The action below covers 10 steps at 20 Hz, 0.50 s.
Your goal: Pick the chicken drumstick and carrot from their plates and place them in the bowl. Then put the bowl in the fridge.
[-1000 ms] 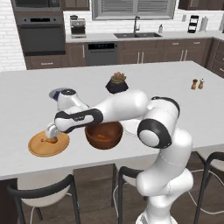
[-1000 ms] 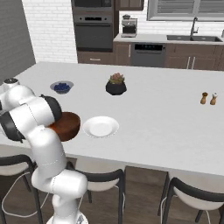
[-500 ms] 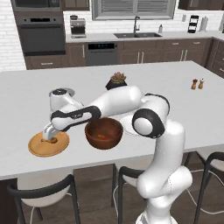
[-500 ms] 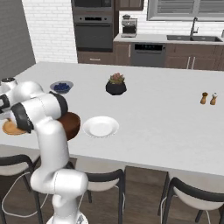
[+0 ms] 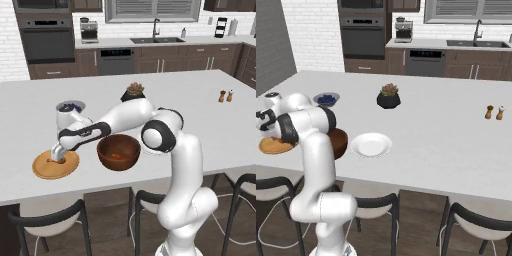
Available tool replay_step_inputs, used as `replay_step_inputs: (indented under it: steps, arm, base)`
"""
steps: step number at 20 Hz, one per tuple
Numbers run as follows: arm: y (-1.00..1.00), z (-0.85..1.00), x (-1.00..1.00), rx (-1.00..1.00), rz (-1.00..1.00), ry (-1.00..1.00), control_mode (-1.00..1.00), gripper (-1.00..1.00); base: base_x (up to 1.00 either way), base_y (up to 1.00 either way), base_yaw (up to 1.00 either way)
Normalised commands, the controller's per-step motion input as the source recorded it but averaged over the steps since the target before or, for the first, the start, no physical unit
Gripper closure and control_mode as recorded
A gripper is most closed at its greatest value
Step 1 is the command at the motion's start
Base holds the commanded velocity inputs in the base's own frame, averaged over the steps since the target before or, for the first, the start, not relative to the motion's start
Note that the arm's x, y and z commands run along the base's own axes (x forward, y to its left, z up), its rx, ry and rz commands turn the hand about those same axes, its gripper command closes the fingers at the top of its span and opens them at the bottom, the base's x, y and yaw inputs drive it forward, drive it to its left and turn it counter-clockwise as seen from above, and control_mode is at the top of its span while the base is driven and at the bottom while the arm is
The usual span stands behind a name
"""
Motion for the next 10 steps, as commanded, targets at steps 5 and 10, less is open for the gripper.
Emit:
replay_step_inputs:
  steps: [5, 10]
  arm:
    - [0.31, -0.21, 0.46, 0.0, 0.0, -0.01, -1.0, -1.0]
    - [0.31, -0.27, 0.16, -0.01, 0.0, 0.0, -1.0, -1.0]
  base:
    - [0.0, 0.0, 0.0]
    - [0.0, 0.0, 0.0]
